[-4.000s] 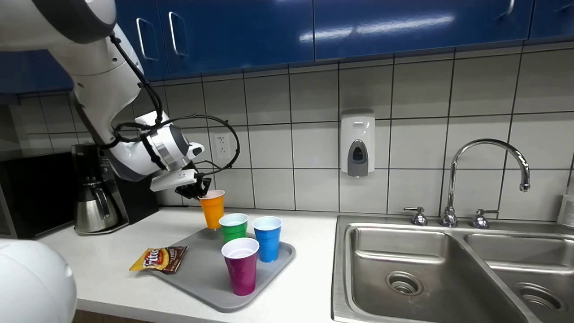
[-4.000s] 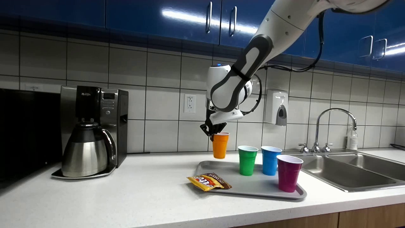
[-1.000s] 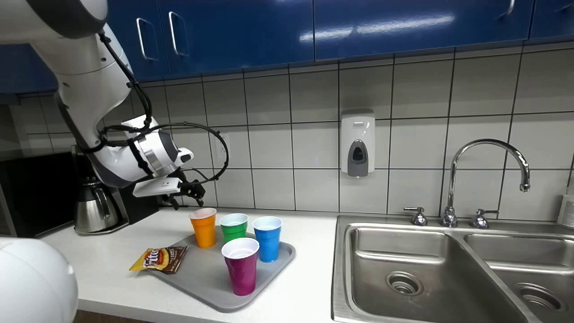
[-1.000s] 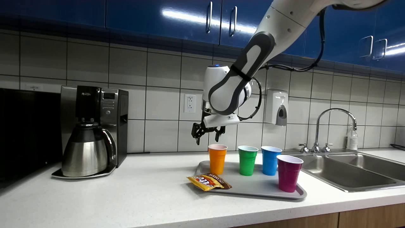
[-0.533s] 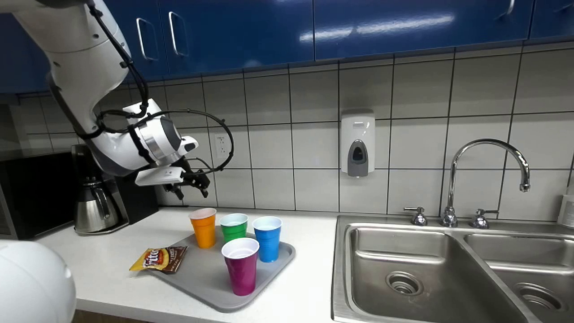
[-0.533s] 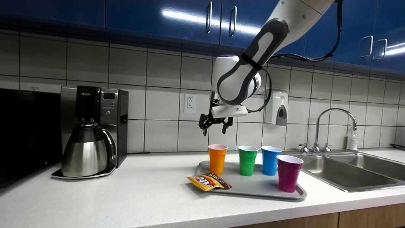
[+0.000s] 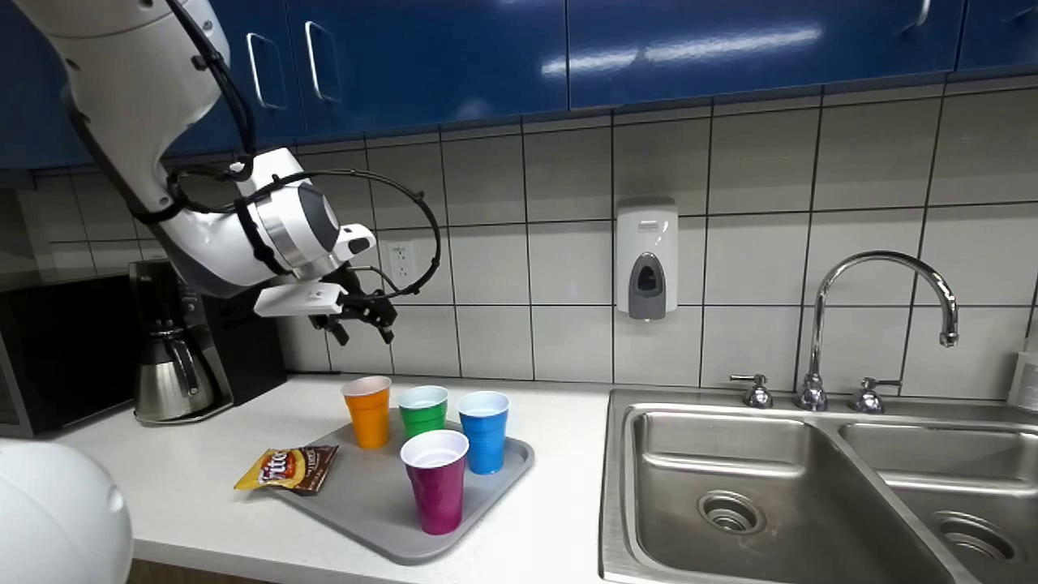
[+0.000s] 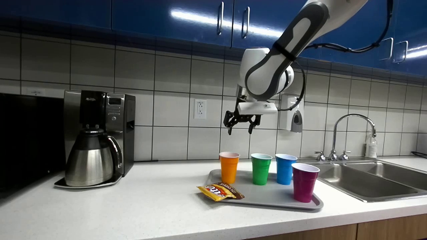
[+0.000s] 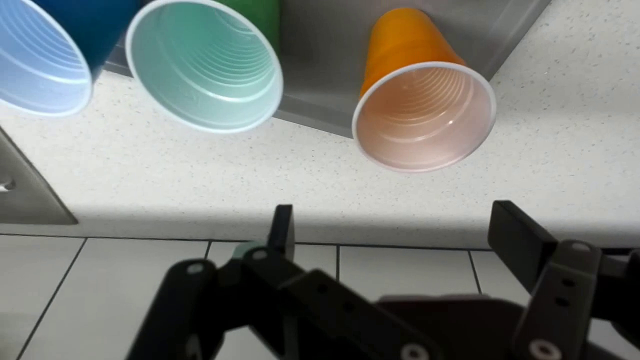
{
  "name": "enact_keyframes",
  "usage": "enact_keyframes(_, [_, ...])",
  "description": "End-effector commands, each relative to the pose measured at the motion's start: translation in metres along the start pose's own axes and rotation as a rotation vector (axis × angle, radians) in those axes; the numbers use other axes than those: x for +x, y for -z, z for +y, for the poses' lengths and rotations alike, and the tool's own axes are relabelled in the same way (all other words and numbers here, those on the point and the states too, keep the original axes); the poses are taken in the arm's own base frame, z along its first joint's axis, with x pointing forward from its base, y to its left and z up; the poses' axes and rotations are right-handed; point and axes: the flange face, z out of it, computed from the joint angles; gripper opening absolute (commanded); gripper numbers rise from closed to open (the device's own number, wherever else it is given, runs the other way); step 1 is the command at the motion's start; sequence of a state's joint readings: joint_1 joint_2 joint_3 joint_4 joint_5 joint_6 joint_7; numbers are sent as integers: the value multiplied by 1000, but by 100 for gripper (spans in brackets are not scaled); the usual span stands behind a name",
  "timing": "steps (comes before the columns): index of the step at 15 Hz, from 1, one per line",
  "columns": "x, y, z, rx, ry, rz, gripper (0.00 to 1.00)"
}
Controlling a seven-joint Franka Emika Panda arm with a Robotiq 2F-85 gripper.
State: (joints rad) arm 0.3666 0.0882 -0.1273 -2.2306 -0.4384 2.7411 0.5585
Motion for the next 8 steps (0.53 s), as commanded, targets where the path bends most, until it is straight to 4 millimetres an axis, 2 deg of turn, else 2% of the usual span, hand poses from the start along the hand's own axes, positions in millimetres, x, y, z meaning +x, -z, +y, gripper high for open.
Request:
enact_keyframes(1, [-15,17,25,-19,-91,-33,100])
enact_keyframes(8, [-26,19,50,-28,-165,-79,100])
